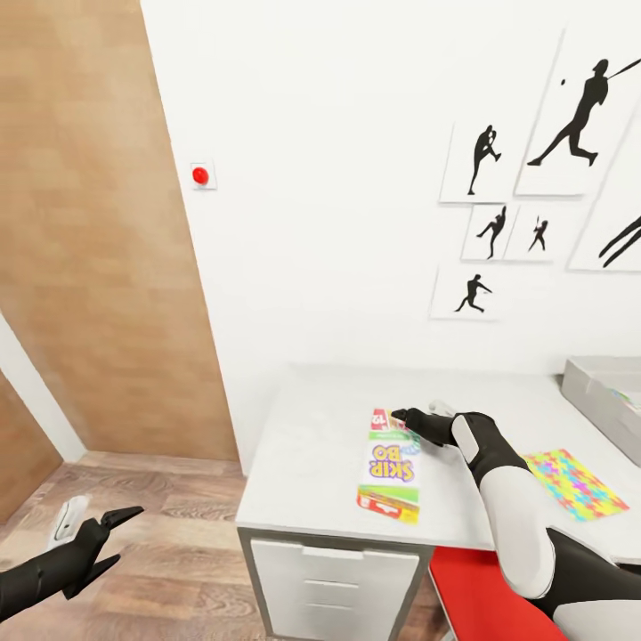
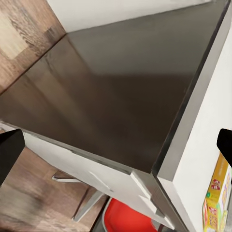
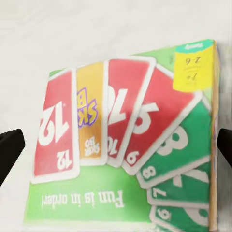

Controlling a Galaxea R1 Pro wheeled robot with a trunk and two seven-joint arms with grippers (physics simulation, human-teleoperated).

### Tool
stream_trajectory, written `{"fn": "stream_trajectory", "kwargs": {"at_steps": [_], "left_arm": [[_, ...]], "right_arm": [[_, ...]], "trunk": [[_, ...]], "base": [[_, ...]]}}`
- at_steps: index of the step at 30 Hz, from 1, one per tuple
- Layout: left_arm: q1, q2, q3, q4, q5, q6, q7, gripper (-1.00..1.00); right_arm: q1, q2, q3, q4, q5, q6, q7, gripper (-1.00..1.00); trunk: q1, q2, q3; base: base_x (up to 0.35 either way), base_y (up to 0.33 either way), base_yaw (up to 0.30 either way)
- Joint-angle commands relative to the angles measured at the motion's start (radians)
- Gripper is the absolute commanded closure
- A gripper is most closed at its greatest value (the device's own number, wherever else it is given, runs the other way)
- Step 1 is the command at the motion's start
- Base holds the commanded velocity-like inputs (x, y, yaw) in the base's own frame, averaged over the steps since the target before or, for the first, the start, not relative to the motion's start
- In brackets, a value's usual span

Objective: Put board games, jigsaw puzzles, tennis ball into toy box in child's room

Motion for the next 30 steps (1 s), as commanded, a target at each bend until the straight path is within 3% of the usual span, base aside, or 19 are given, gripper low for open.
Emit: {"fn": "stream_trajectory", "kwargs": {"at_steps": [1,18,30], "left_arm": [[-0.001,0.000,0.001,0.000,0.010,0.004,0.010,-1.00],[-0.001,0.000,0.001,0.001,0.010,0.003,0.010,-1.00],[-0.001,-0.003,0.002,0.001,0.010,-0.015,0.012,-1.00]], "right_arm": [[-0.001,0.000,-0.005,-0.001,-0.001,0.006,0.004,-1.00],[-0.001,0.000,-0.005,-0.006,-0.001,0.006,0.004,-1.00],[-0.001,0.000,-0.005,-0.006,-0.001,0.006,0.004,-1.00]], "trunk": [[0.000,-0.001,-0.001],[0.000,-0.001,0.000],[0.000,-0.001,0.013]], "base": [[0.000,0.000,0.276],[0.000,0.000,0.065],[0.000,0.000,0.217]]}}
